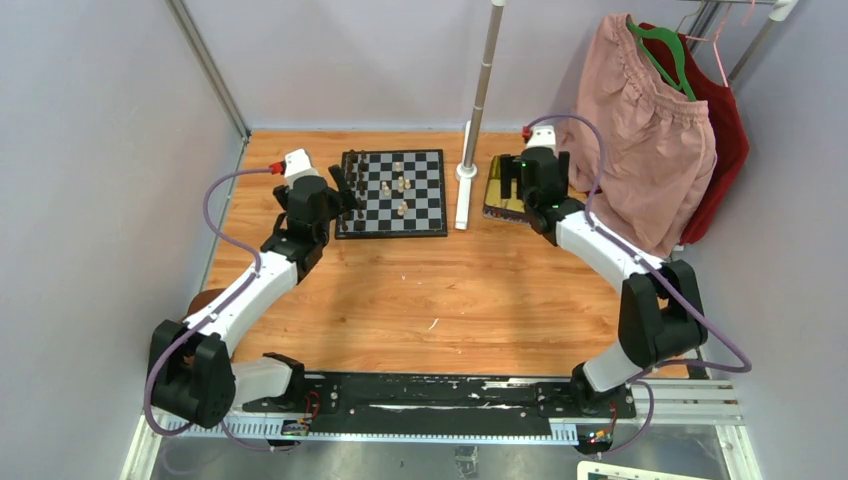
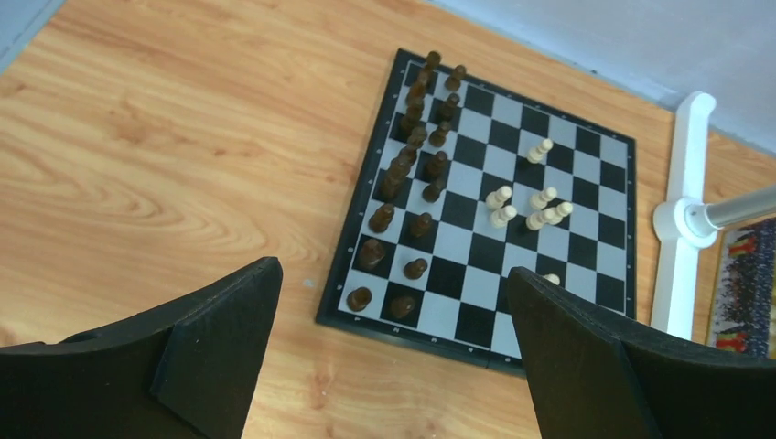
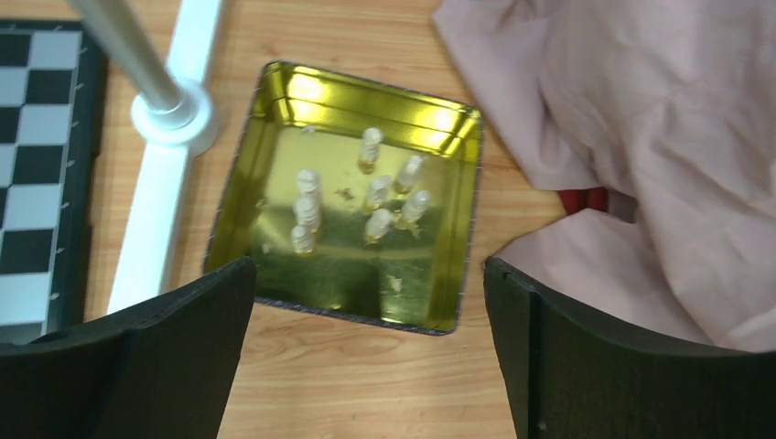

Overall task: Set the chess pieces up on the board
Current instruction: Move the chessboard to the center of the board.

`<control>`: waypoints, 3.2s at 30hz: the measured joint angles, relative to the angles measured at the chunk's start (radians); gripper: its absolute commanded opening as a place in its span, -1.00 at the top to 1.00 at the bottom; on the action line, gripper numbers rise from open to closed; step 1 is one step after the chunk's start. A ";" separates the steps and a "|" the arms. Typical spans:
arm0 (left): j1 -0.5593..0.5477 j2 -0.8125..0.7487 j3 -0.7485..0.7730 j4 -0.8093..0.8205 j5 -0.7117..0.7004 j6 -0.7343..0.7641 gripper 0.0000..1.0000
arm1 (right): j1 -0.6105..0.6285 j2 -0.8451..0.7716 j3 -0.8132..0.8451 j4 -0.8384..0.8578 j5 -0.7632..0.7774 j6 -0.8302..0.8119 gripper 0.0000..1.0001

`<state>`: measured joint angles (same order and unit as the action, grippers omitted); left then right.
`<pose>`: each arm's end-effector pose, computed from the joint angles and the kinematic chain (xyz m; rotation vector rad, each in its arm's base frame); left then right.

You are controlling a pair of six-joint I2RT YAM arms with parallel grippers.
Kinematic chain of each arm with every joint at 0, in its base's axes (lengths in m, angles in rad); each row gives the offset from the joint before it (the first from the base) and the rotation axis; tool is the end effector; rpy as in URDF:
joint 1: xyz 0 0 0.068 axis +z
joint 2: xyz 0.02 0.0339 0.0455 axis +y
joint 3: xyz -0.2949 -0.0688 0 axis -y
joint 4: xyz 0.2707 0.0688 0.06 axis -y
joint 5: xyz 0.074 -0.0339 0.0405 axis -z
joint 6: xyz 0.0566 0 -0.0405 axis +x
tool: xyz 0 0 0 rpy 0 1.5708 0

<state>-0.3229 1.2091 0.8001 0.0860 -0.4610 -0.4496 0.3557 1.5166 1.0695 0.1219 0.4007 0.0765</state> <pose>0.2983 -0.0733 0.2971 -0.4253 1.8109 -0.0987 0.3766 0.1164 0.3047 0.0098 1.8702 -0.0821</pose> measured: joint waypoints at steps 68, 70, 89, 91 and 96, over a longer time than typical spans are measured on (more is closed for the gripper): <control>0.272 0.843 0.495 -0.043 0.298 -0.197 1.00 | 0.147 0.872 0.829 -0.232 -0.315 -0.069 1.00; 0.268 0.845 0.495 -0.043 0.306 -0.197 1.00 | 0.147 0.872 0.830 -0.235 -0.327 -0.060 1.00; 0.261 0.807 0.413 0.002 0.312 -0.204 1.00 | 0.142 0.857 0.788 -0.196 -0.356 -0.023 1.00; 0.260 0.790 0.390 0.004 0.312 -0.208 1.00 | 0.145 0.850 0.775 -0.193 -0.356 -0.021 1.00; 0.259 0.752 0.336 0.010 0.312 -0.215 1.00 | 0.157 0.819 0.731 -0.193 -0.352 -0.021 1.00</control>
<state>-0.0635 1.9606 1.1366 0.0963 -0.1490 -0.6647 0.5125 2.3360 1.8008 -0.0708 0.0486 0.0555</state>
